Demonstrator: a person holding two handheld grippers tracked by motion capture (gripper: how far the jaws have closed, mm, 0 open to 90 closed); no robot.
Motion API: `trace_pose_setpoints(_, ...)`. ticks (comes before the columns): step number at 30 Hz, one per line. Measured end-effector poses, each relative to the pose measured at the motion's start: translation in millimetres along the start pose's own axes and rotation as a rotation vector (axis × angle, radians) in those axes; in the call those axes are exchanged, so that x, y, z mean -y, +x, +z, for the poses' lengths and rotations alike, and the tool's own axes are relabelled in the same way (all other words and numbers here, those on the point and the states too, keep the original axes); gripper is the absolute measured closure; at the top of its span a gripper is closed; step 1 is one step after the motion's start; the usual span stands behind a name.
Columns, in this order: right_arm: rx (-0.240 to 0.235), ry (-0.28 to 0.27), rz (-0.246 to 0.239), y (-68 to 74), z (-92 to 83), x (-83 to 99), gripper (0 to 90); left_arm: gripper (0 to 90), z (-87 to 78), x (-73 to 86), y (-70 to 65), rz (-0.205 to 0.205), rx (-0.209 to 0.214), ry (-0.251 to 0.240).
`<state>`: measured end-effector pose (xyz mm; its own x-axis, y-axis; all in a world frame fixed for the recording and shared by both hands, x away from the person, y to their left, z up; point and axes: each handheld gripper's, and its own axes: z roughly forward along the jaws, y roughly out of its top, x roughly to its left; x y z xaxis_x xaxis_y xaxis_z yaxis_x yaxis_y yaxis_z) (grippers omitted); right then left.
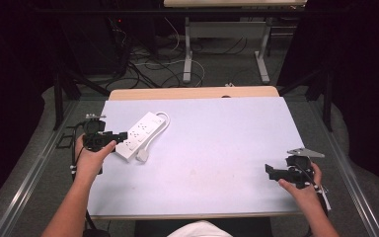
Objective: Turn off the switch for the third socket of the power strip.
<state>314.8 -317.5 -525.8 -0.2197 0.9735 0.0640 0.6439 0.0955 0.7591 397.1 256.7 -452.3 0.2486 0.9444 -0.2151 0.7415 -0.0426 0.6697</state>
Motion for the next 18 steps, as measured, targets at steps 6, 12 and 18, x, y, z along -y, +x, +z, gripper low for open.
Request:
trace_pose_setpoints(6, -0.001, 0.0, -0.001, -0.1, -0.2, 0.1, 0.0, 40.0, 3.8, -4.7, -0.6, -0.02, 0.001, 0.013)
trace_pose_setpoints(12, -0.003, 0.005, -0.006, -0.6, 0.5, 0.2, 0.0, 43.6, 6.9, -7.5, 0.8, -0.025, -0.003, 0.028)
trace_pose_setpoints(18, -0.003, 0.002, -0.003, 0.3, 0.1, 0.2, 0.0, 46.4, 10.6, -11.8, 2.6, -0.043, -0.006, 0.047)
